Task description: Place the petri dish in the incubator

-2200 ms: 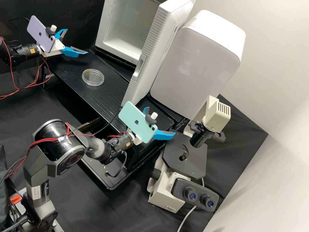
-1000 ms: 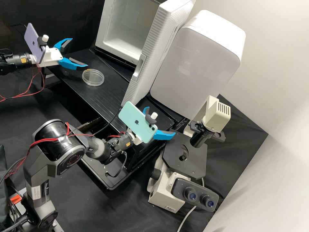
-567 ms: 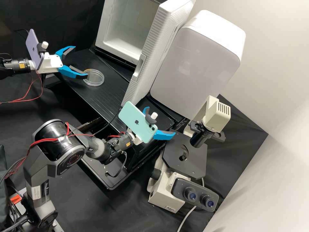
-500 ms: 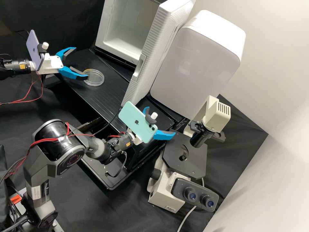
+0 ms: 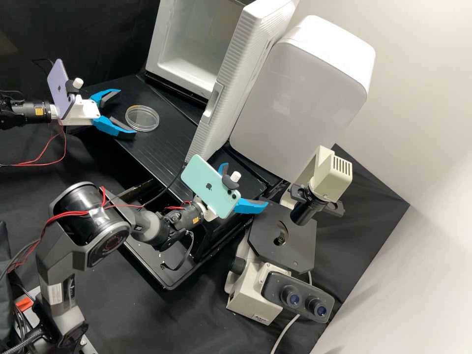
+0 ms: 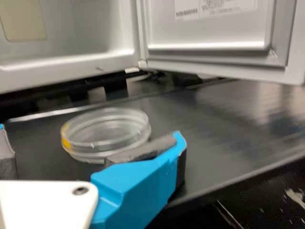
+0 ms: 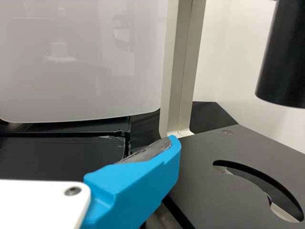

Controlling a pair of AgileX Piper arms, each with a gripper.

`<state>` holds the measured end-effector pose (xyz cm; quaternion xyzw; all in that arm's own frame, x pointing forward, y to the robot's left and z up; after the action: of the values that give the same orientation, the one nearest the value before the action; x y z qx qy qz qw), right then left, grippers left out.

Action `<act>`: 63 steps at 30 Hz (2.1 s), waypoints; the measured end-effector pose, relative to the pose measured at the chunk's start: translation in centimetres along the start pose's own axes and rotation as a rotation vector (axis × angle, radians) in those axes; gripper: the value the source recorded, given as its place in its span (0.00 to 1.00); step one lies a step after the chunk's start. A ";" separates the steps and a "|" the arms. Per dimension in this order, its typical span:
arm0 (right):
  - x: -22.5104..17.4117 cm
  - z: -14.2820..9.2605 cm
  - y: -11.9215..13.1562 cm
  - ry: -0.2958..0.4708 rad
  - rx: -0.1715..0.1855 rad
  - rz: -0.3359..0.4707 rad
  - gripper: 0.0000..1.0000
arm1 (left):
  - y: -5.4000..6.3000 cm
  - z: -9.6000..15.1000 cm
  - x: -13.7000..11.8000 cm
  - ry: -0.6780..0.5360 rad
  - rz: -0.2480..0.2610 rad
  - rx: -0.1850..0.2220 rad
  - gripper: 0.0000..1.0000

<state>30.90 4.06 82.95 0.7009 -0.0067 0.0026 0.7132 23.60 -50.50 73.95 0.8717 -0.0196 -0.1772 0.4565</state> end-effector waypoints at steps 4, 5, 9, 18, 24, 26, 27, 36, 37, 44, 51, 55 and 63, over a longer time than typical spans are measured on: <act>0.0 0.0 0.0 0.000 0.000 0.000 1.00 | -0.4 0.1 0.2 0.008 -0.013 -0.056 1.00; 0.0 0.0 0.0 0.000 0.000 0.000 1.00 | -0.5 0.2 0.2 0.003 -0.014 -0.076 1.00; 0.0 0.0 0.0 0.000 0.000 0.000 1.00 | -1.1 0.4 0.5 -0.015 -0.038 -0.110 1.00; 0.0 0.0 0.0 0.000 0.000 0.000 1.00 | -1.2 0.6 0.8 -0.044 -0.024 -0.182 1.00; 0.0 0.0 0.0 0.000 0.000 0.000 1.00 | -1.1 0.5 1.0 -0.055 -0.018 -0.188 1.00; 0.0 0.0 0.0 0.000 0.000 0.000 1.00 | -1.0 0.5 1.0 -0.058 -0.017 -0.191 1.00; 0.0 0.0 0.0 0.000 0.000 0.000 1.00 | -1.0 0.5 1.0 -0.058 -0.017 -0.193 1.00; 0.0 0.0 0.0 0.000 0.000 0.000 1.00 | -0.7 0.6 1.6 -0.053 -0.029 -0.173 1.00; 0.0 0.0 0.0 0.000 0.000 0.000 1.00 | -0.7 0.6 1.8 -0.052 -0.033 -0.165 1.00; 0.0 0.0 0.0 0.000 0.000 0.000 1.00 | -0.5 1.1 2.3 -0.053 -0.059 -0.098 1.00; 0.0 0.0 0.0 0.000 0.000 0.000 1.00 | -0.5 1.0 2.8 -0.034 -0.060 -0.082 1.00; 0.0 0.0 0.0 0.000 0.000 0.000 1.00 | -0.5 1.0 3.0 -0.029 -0.062 -0.086 1.00; 0.0 0.0 0.0 0.000 0.000 0.000 1.00 | -0.4 0.7 3.4 -0.024 -0.058 -0.081 1.00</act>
<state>30.90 4.06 82.95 0.7009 -0.0067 0.0026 0.7132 26.50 -51.50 72.24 0.8504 0.0072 -0.2015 0.4860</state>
